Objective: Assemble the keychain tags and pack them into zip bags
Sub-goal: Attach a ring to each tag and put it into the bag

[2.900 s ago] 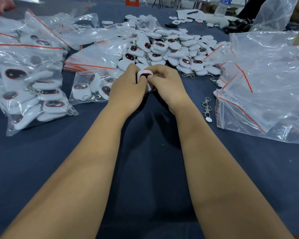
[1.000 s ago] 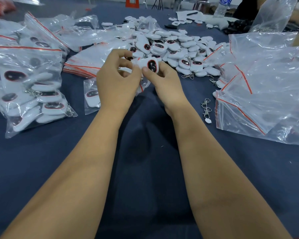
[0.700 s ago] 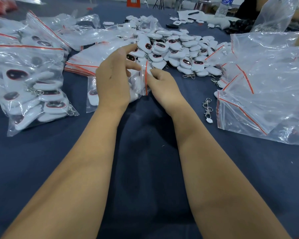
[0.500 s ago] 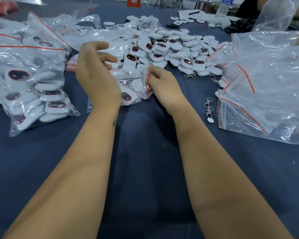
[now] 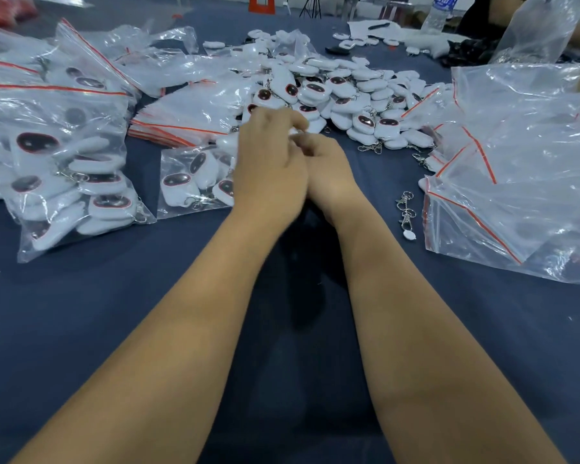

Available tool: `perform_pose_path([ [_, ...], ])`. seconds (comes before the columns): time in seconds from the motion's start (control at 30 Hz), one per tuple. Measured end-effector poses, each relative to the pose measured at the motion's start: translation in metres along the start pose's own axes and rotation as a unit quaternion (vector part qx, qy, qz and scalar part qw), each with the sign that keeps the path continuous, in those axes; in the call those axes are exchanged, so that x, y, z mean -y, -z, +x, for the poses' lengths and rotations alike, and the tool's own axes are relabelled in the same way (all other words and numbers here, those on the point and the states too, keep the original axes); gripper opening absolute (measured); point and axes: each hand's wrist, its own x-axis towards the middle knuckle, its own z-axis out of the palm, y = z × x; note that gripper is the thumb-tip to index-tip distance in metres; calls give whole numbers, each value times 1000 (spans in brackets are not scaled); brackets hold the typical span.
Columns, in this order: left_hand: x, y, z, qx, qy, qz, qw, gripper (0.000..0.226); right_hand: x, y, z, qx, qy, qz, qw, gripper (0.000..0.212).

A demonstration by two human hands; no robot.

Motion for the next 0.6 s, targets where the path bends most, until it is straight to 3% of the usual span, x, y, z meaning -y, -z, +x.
perform_pose_path([
  [0.1,1,-8,-5,72,2,55,996,51,-4,7,4,-83,-24,24,996,33],
  [0.2,3,-7,-5,136,31,92,986,57,-9,14,11,-160,-48,7,986,29],
  [0.33,6,-11,-7,183,18,198,963,49,-12,17,18,-169,-62,-39,983,32],
  [0.47,11,-9,-1,144,55,269,951,33,-13,24,29,-181,-58,-128,973,40],
  [0.6,21,0,9,96,104,287,947,33,-13,30,44,-200,-58,-244,947,53],
])
